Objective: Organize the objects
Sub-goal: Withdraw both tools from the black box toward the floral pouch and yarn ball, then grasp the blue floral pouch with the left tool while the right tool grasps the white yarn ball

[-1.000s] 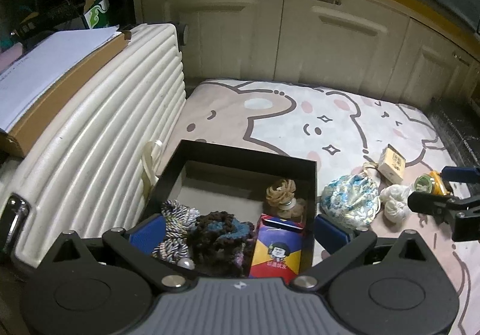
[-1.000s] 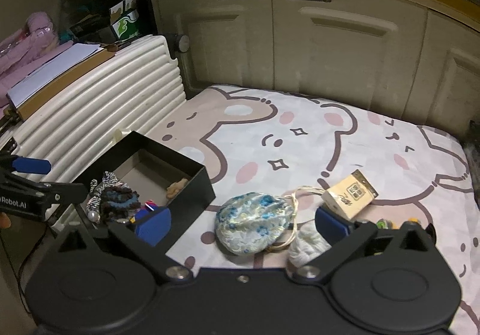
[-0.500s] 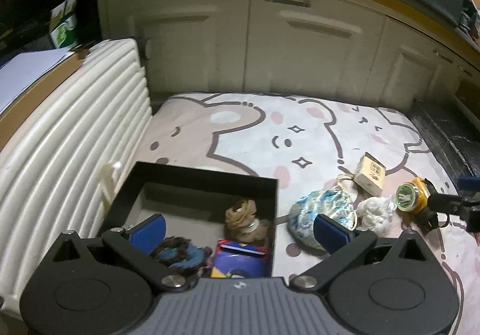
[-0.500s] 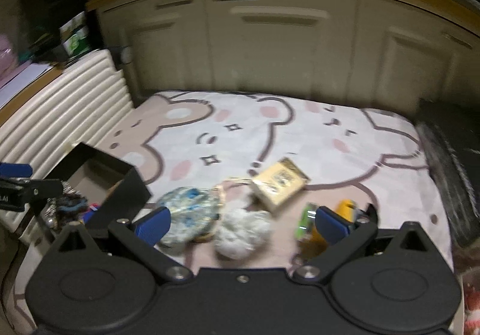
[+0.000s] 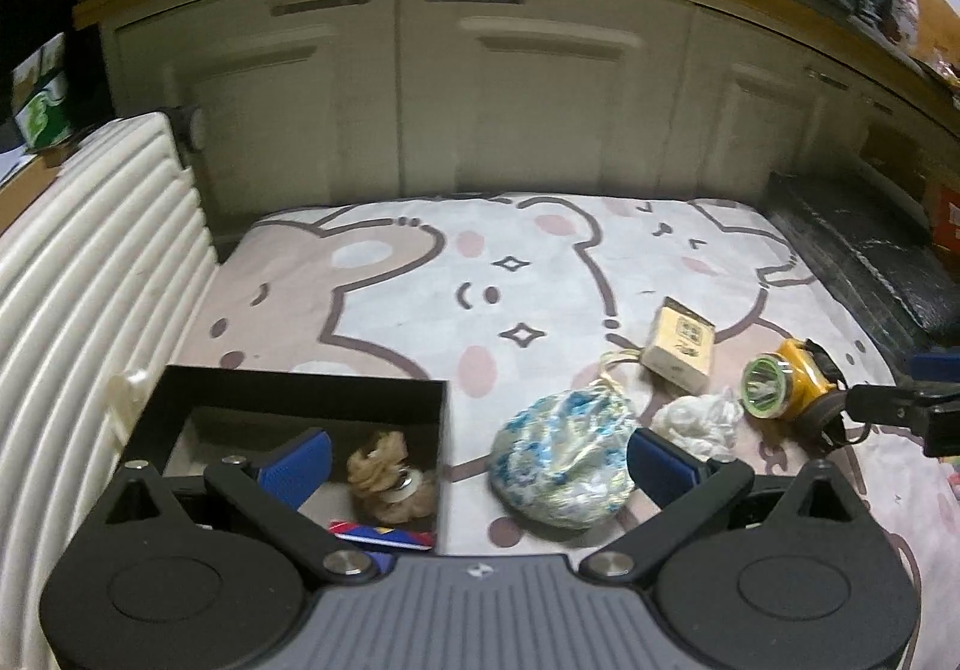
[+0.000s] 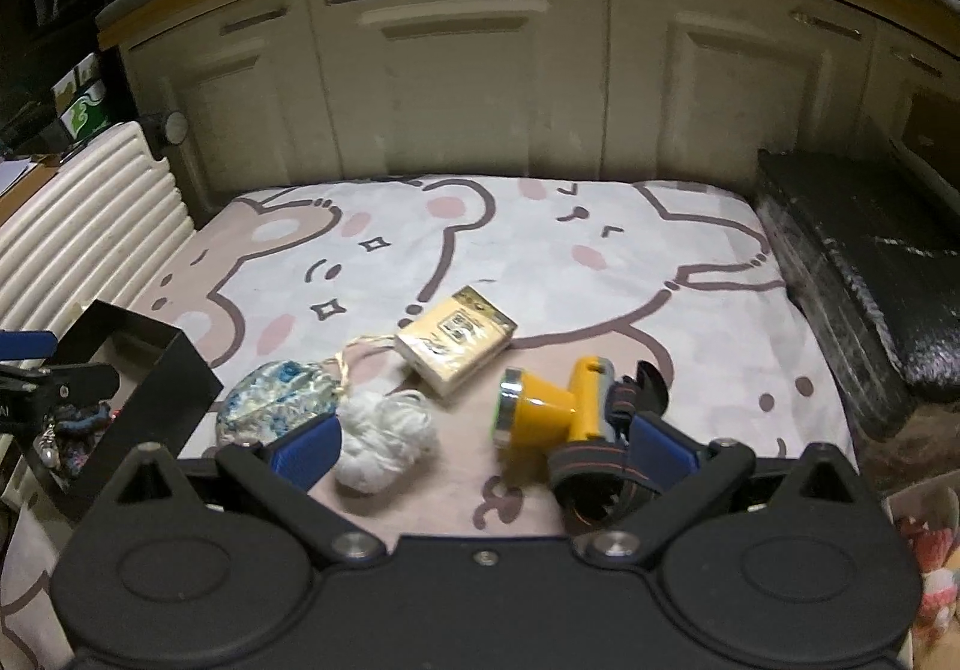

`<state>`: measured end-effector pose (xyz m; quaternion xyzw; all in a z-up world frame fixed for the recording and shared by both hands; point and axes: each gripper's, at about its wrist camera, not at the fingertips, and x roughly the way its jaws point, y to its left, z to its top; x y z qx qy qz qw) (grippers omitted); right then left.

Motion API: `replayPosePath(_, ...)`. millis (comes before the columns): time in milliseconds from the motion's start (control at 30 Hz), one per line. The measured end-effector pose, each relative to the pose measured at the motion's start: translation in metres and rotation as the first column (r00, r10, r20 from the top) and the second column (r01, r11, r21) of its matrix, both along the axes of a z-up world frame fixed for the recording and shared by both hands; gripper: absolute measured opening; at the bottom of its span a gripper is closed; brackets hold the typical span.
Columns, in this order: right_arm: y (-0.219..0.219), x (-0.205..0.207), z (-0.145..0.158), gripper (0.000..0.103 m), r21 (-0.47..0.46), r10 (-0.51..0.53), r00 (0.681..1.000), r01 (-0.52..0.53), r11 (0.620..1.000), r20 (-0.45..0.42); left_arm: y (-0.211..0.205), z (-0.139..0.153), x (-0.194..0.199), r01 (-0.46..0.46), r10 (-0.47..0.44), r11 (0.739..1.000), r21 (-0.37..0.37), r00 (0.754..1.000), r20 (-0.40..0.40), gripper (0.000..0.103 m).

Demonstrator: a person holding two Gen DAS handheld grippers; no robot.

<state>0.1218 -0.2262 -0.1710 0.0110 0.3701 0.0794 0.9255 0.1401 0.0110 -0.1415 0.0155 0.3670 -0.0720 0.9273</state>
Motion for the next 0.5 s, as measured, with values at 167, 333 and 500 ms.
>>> replayPosePath(167, -0.005, 0.001, -0.002, 0.103, 0.051, -0.017, 1.000, 0.016, 0.999, 0.010, -0.019, -0.007, -0.002, 0.075, -0.075, 0.997, -0.004, 0.997, 0.033, 0.103)
replayPosePath(333, -0.009, 0.007, -0.007, 0.099, 0.143, -0.035, 0.999, 0.038, 0.989, -0.023, -0.042, -0.017, -0.003, 0.157, -0.158, 0.987, 0.019, 0.986, 0.061, 0.103)
replayPosePath(500, -0.008, 0.015, -0.016, 0.093, 0.206, -0.019, 0.998, 0.032, 0.978, -0.063, -0.059, -0.031, -0.002, 0.210, -0.213, 0.976, 0.056, 0.975, 0.062, 0.100)
